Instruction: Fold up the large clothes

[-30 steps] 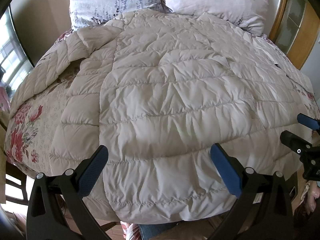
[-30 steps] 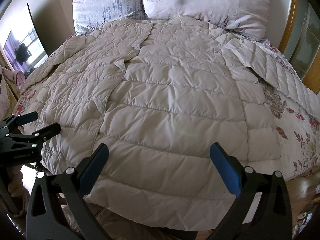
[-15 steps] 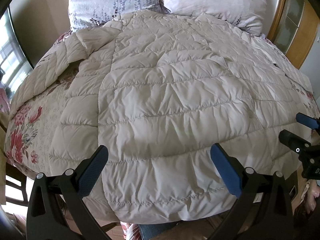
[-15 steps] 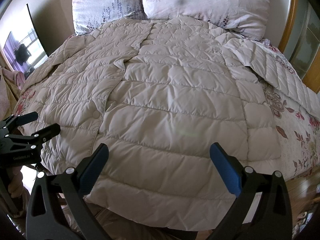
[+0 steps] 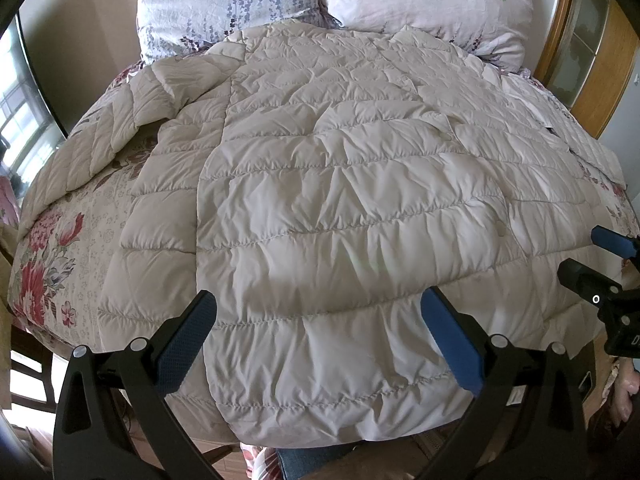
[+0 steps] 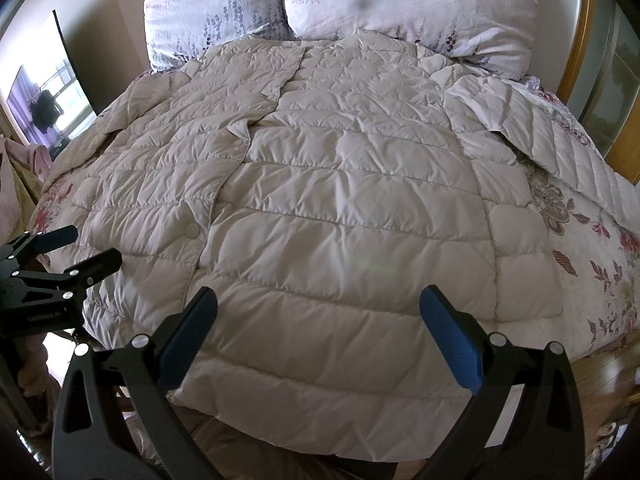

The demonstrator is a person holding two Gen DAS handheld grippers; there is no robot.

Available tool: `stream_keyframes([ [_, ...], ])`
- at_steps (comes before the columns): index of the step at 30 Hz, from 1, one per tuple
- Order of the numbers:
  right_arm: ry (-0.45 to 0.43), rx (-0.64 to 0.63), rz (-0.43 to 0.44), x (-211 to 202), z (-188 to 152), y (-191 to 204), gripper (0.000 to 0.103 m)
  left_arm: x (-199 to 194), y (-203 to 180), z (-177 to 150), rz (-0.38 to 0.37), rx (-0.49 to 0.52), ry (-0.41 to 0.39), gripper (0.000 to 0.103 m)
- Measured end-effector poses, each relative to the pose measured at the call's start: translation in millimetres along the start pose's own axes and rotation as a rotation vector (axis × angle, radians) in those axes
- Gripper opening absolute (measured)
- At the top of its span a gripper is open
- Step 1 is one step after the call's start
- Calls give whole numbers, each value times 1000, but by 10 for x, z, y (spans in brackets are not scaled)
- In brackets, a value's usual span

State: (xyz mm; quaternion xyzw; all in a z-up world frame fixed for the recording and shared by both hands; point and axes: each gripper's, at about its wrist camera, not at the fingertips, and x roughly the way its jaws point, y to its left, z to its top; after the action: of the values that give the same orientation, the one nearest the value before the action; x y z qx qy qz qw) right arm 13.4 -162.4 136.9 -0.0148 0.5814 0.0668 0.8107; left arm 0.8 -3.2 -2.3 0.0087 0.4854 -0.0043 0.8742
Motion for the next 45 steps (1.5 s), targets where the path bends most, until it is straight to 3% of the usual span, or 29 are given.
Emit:
stream_keyframes([
  [45, 0, 9, 11, 17, 12, -27, 101, 0, 11, -3, -3, 0, 0, 102],
])
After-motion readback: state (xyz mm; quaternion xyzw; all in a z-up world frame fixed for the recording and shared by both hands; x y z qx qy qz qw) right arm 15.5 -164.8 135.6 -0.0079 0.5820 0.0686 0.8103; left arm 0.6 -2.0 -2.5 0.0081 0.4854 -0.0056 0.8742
